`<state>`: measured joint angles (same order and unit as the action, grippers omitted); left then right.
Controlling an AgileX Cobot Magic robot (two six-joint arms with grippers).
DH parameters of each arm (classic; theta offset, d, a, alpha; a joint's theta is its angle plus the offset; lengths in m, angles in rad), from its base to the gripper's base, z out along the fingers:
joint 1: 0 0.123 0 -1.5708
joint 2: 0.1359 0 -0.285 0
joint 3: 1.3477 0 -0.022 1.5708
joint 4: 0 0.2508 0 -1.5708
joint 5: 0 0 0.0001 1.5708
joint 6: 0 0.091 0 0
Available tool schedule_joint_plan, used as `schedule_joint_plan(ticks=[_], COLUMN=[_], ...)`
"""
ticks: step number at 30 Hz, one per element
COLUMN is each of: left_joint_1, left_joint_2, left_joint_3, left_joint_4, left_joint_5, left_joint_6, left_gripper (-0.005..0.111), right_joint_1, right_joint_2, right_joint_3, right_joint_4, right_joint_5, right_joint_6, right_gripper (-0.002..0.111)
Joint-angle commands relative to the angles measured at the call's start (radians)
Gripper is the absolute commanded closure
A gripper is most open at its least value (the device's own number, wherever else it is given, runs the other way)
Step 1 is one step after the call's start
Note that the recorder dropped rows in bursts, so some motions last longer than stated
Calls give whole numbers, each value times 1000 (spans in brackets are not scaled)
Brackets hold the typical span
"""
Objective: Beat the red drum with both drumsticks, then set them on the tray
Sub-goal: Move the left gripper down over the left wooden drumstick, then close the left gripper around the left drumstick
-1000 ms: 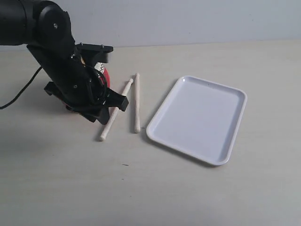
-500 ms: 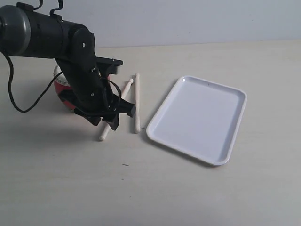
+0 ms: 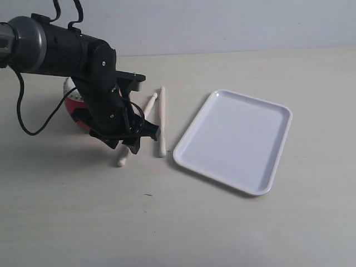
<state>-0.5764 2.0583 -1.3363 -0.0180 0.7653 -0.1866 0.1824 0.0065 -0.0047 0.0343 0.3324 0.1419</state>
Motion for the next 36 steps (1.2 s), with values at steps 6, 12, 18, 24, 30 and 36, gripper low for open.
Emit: schedule_joint_plan(ticks=[6, 12, 18, 24, 30, 36], left_joint_1=[-4, -4, -4, -4, -4, -4], left_joint_2=[12, 18, 21, 34, 37, 52], left_joint_3=[-7, -5, -5, -5, -5, -5], left_joint_4=[8, 4, 4, 4, 4, 4], left_joint_5=[22, 27, 14, 14, 10, 8], left_joint_6=[-39, -49, -51, -51, -51, -51], left_gripper=[58, 58, 58, 58, 58, 58], right_joint_1=[3, 3, 3, 3, 3, 3], right_joint_2=[-7, -7, -7, -7, -7, -7], right_joint_3=[5, 5, 5, 5, 5, 5], right_joint_4=[1, 1, 1, 1, 1, 1], right_joint_5=[-17, -11, -11, -11, -11, -11], right_joint_6=[-8, -8, -8, -8, -8, -8], right_gripper=[108, 108, 108, 108, 108, 108])
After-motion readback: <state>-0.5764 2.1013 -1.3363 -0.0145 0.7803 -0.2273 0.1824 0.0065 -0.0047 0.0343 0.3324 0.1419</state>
